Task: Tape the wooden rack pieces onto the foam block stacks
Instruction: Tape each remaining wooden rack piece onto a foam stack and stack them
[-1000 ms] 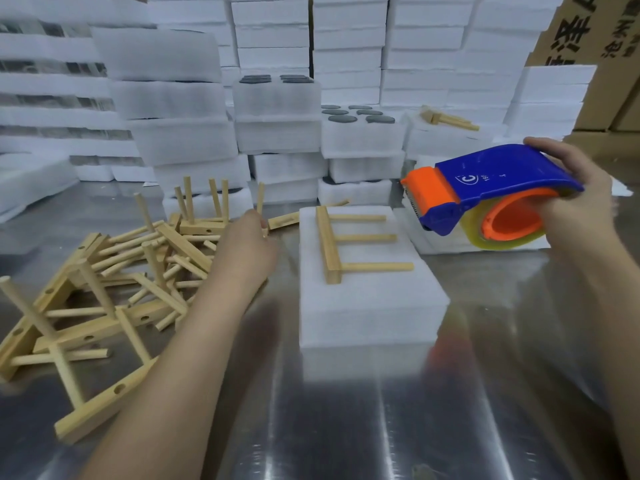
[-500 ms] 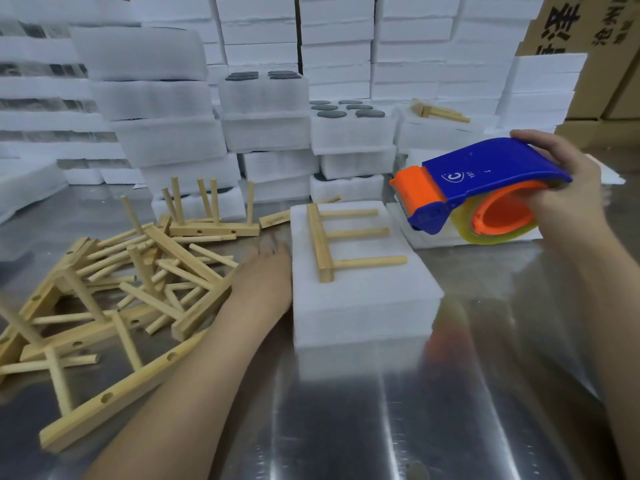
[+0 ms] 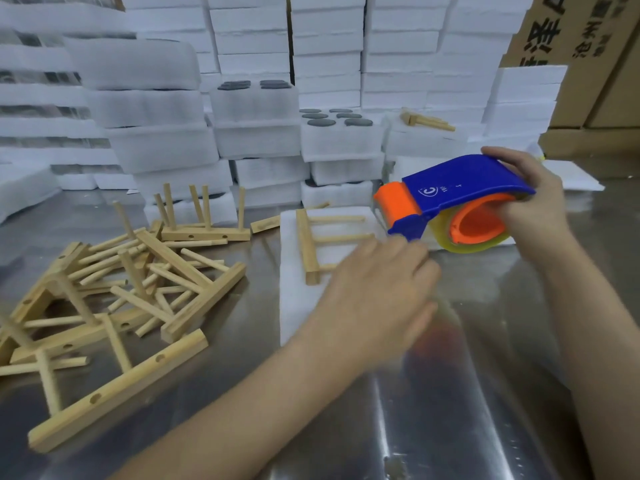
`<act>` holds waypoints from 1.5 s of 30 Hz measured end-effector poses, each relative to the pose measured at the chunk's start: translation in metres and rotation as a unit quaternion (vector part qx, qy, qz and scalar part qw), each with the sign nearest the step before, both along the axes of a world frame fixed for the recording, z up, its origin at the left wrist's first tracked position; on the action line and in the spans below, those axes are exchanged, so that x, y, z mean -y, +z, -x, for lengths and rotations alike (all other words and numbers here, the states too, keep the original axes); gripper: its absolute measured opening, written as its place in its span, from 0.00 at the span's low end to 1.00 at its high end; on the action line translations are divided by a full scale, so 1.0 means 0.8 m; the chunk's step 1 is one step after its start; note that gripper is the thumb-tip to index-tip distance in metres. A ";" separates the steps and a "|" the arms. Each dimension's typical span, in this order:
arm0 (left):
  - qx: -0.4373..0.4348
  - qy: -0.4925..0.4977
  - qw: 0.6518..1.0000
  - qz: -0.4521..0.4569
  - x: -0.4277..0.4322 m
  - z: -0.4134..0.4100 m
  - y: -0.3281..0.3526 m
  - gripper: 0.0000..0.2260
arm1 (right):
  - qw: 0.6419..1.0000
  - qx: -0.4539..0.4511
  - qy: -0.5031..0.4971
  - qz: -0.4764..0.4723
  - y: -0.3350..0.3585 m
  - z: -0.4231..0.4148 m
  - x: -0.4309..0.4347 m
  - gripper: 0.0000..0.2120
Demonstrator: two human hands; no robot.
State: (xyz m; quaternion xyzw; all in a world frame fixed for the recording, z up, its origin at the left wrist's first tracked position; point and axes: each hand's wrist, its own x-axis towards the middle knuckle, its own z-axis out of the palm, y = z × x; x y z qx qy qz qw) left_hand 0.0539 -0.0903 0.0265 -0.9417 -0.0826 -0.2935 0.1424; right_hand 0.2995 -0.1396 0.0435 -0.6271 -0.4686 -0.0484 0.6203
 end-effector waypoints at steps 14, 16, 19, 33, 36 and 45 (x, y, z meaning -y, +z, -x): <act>-0.138 -0.034 0.988 0.060 -0.009 -0.010 -0.020 0.12 | 0.999 -0.035 -0.001 0.032 -0.006 0.029 0.011 0.31; -0.138 -0.064 0.986 0.072 -0.012 0.009 -0.018 0.10 | 0.999 -0.023 0.006 0.039 -0.011 0.039 0.017 0.33; -0.178 -0.102 0.976 0.075 -0.017 0.027 -0.013 0.14 | 0.999 -0.018 0.017 0.045 -0.024 0.047 0.026 0.34; -0.168 0.249 0.907 0.294 -0.111 -0.006 0.012 0.25 | 0.996 0.010 -0.004 0.089 -0.019 0.029 0.050 0.41; -0.191 0.264 0.901 0.286 -0.113 -0.009 0.016 0.26 | 0.990 0.028 0.010 0.138 -0.022 0.021 0.064 0.47; -0.212 0.264 0.904 0.260 -0.110 -0.008 0.018 0.26 | 0.985 0.014 -0.077 0.156 -0.050 -0.018 0.155 0.44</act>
